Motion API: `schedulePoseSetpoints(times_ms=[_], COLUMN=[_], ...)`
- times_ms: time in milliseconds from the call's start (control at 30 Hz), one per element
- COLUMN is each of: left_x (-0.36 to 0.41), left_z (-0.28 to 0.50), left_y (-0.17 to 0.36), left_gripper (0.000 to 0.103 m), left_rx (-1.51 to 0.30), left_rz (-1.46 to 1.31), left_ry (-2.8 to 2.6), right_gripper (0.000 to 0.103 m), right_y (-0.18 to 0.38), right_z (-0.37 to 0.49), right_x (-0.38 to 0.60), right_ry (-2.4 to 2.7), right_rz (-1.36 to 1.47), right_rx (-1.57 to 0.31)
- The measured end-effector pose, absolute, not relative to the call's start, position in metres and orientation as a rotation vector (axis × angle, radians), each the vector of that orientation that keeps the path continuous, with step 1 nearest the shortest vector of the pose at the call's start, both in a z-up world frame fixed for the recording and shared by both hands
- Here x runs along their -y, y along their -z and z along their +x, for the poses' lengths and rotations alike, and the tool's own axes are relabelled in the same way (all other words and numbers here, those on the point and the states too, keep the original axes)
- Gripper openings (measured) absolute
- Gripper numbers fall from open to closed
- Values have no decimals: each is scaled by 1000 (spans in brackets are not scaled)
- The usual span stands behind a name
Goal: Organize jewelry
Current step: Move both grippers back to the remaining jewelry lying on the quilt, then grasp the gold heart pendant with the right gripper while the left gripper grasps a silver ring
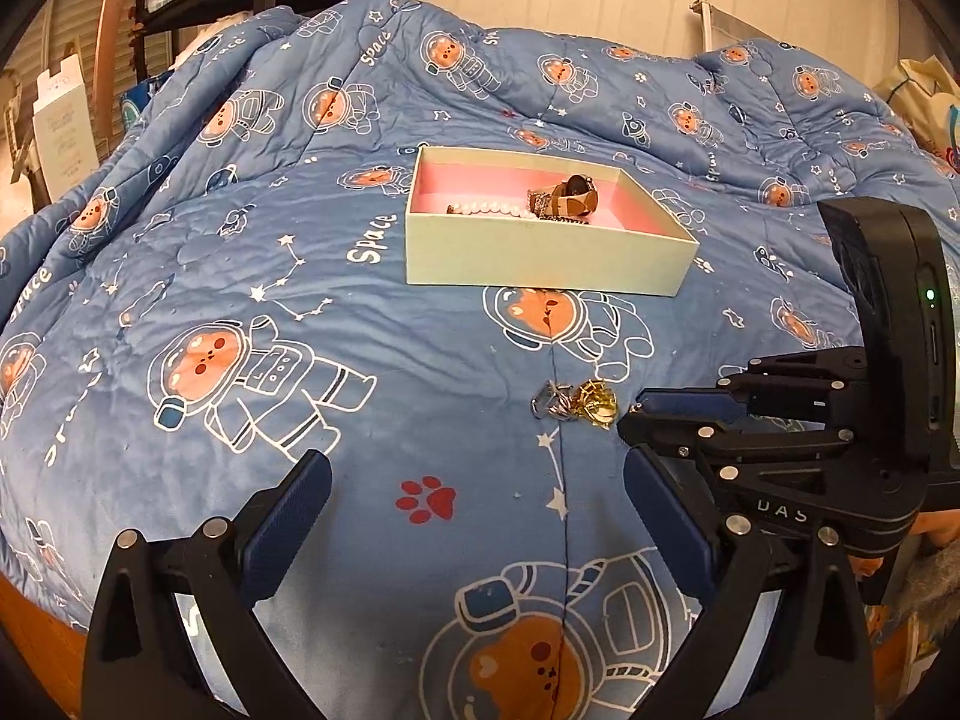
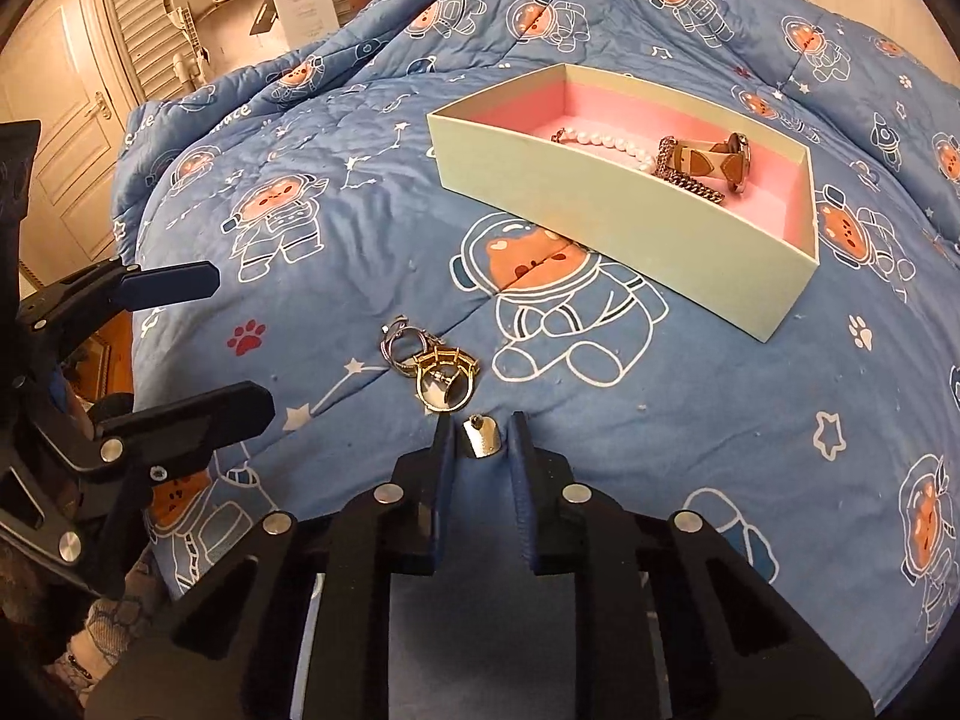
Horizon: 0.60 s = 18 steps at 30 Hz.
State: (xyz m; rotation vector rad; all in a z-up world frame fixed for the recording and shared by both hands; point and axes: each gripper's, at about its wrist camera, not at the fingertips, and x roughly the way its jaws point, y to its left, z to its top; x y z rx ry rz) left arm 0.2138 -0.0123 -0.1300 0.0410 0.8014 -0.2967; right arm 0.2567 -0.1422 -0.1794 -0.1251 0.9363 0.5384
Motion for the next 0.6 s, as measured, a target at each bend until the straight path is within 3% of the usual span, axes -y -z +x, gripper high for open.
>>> schedulePoseSetpoints(times_ms=[333,467,600], left_x=[36,38,36], left_z=[216,225,232], left_y=[136,141,147], left_gripper=[74,57,54], left_rx=[-801,-821,-830], left_rz=[109,136,201], left_ry=[370,399,431], right_gripper=[15,15,15], right_y=[177,176,177], right_z=[256,255,255], right_x=[152,156,160], right_ry=[-535,-531,-531], right_rz=[-79,-74,-67], right_rx=[-937,-940,-946])
